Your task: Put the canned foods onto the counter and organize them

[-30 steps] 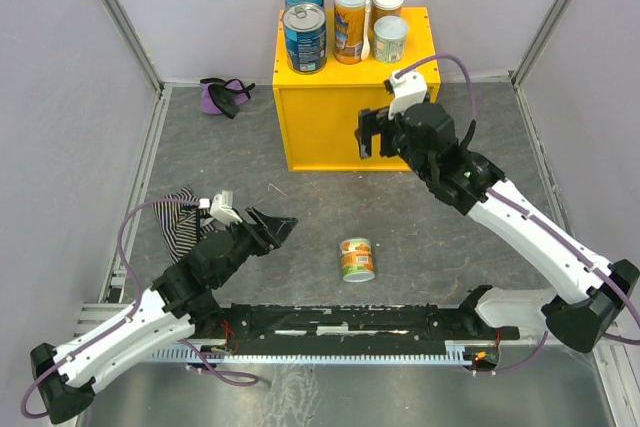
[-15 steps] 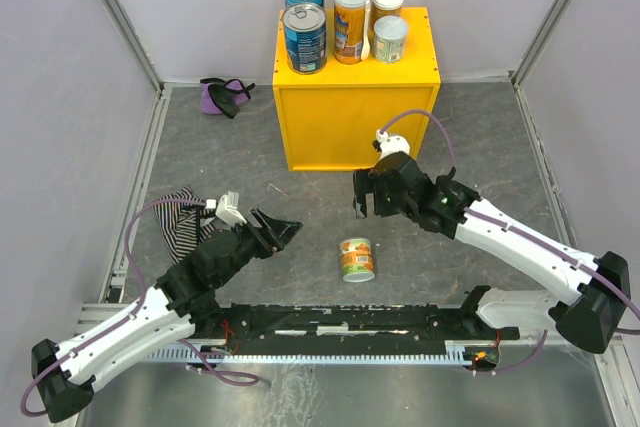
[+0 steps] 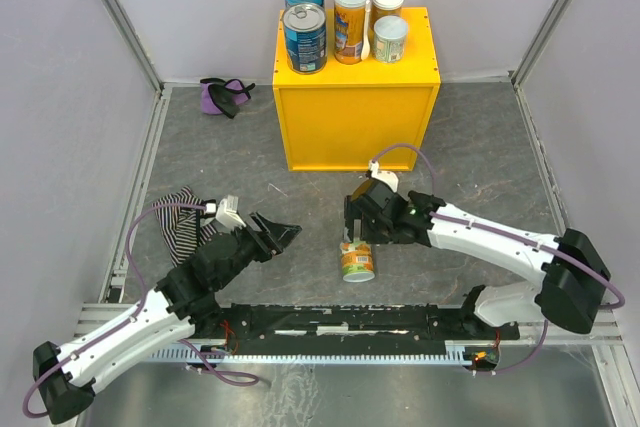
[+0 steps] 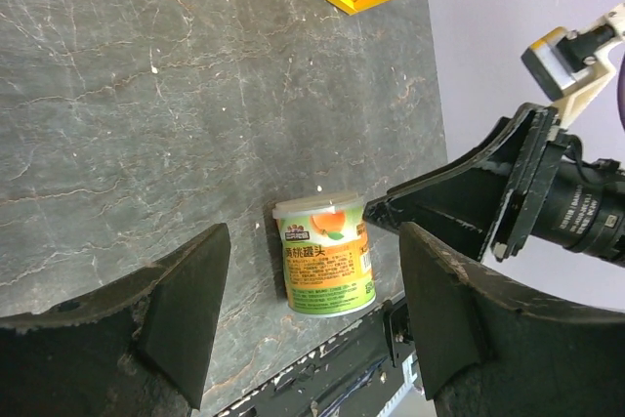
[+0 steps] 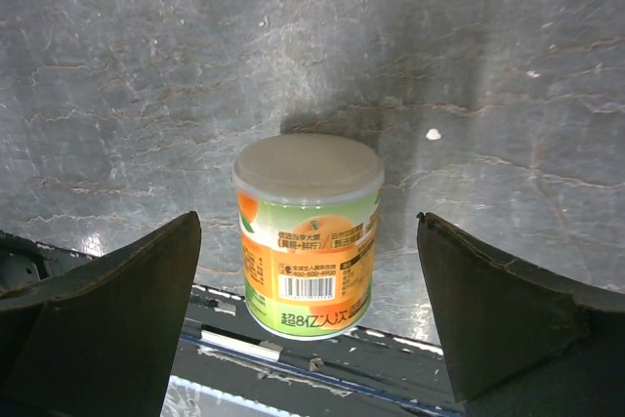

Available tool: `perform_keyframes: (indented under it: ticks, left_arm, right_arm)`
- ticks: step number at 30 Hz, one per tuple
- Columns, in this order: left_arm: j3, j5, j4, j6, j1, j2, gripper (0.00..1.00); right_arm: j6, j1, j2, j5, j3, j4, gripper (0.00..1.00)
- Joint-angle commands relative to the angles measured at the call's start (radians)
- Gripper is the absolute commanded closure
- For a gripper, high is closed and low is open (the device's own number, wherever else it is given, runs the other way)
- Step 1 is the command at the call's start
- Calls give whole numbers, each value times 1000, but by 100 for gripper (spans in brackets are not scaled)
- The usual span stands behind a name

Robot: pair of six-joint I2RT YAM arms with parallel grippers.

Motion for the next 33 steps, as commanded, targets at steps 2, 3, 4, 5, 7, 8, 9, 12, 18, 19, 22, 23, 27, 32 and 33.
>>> perform_keyframes:
  ticks: [2,3,4,5,7,8,9,12,18,19,22,23,27,32,33]
  left_arm:
    - [-3,7,19,-31,5,-14,24]
    - [-2,8,17,-31,4,-15,24]
    - [-2,8,15,-32,5,-19,24]
    - [-3,7,13,-33,5,-23,24]
    - [-5,3,5,-34,5,-33,24]
    - [-7,1,1,-35,4,-40,24]
    - [-9,-2,-2,-37,5,-45,24]
    - [-17,-7,-5,-42,6,-59,24]
    - [-28,-5,-6,-48,5,-58,24]
    - [-29,-4,-5,-50,5,-61,24]
    - [-33,-8,-6,-52,4,-67,24]
    - [-33,-10,-5,-53,5,-69,24]
    - [-37,-8,-5,-55,5,-70,24]
    - [-40,-12,-14,-55,6,-82,24]
    - [-40,-13,-16,-54,6,-85,24]
  right_arm:
    - [88,27,50,-24,9,25,1]
    - [91,29,58,-26,7,26,1]
    - [93,31,69,-27,8,24,1]
    - [94,32,78,-27,8,23,0]
    - [93,34,96,-29,7,23,0]
    - [90,33,103,-28,8,25,0]
    - [88,34,114,-28,9,27,0]
    - [80,36,139,-28,14,30,0]
    - [63,35,193,-41,29,48,0]
    - [61,35,201,-42,29,51,0]
    - [54,36,219,-41,39,59,0]
    - [51,35,226,-39,42,60,0]
    - [37,36,254,-34,60,60,0]
    - [29,36,282,-28,67,68,0]
    - [27,35,285,-27,70,70,0]
